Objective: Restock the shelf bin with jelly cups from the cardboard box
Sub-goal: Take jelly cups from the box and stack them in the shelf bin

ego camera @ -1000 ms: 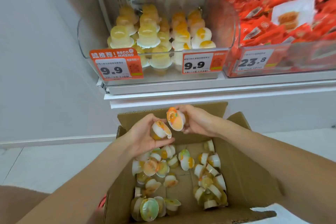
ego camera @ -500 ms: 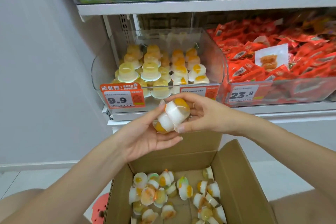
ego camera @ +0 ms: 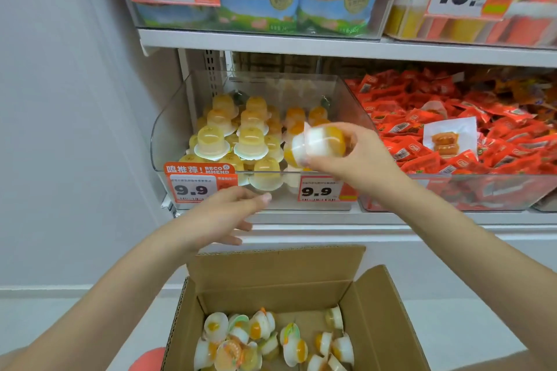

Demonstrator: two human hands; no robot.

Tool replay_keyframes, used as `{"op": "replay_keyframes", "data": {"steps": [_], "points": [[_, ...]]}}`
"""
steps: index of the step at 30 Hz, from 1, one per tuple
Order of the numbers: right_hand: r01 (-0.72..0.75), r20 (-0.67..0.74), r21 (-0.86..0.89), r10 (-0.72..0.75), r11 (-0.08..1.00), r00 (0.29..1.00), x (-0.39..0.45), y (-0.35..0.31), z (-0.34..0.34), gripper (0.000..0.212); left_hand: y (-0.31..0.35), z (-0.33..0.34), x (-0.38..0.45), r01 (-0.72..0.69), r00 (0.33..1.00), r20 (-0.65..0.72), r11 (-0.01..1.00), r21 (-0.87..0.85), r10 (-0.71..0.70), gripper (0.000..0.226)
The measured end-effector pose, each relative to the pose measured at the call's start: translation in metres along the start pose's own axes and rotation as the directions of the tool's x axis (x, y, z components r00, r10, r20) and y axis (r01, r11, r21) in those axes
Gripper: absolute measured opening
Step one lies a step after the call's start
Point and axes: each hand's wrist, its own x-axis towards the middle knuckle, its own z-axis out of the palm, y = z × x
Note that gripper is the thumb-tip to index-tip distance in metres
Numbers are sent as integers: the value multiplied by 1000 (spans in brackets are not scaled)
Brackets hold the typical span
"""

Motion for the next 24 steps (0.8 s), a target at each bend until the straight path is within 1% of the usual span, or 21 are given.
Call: {"op": "replay_keyframes", "data": {"steps": [1,2,3,5,7,9,10,11,13,14,17,21,24], "points": [[8,-58,-86,-14,996,998,17,-3,-2,50,-5,-7,5,-50,993,-92,975,215,72,38],[17,-97,-182,-35,983,995,36,-3,-4,52,-10,-13,10,-71,981,-150,946,317,124,36],[19,-115,-266,-51,964,992,56,-3,-3,52,-13,-18,15,-82,974,-173,936,342,148,33],[28,-105,-375,-72,927,992,99,-1,2,54,-19,-24,21,-106,969,-180,939,327,172,26],[57,-16,-465,-73,884,997,138,3,12,57,-26,-26,24,-134,965,-155,902,411,213,28],[72,107,-596,-10,800,994,173,7,21,60,-31,-26,27,-147,956,-146,844,516,256,34],[76,149,-643,26,762,989,186,10,24,61,-33,-25,28,-145,954,-147,832,535,261,36],[66,174,-659,66,749,983,200,13,25,63,-33,-25,29,-143,956,-143,832,536,257,37],[34,200,-655,130,755,971,218,18,30,69,-33,-27,30,-146,960,-131,841,521,248,39],[51,234,-662,141,748,962,224,19,33,71,-33,-29,30,-150,962,-120,843,517,245,41],[102,325,-696,185,710,927,235,19,37,64,-37,-29,28,-164,964,-92,834,526,248,45],[137,352,-791,260,597,899,240,22,41,58,-39,-25,26,-164,961,-96,810,564,261,52],[124,355,-800,296,587,887,243,23,47,60,-37,-22,27,-160,959,-106,811,563,263,53]]}}
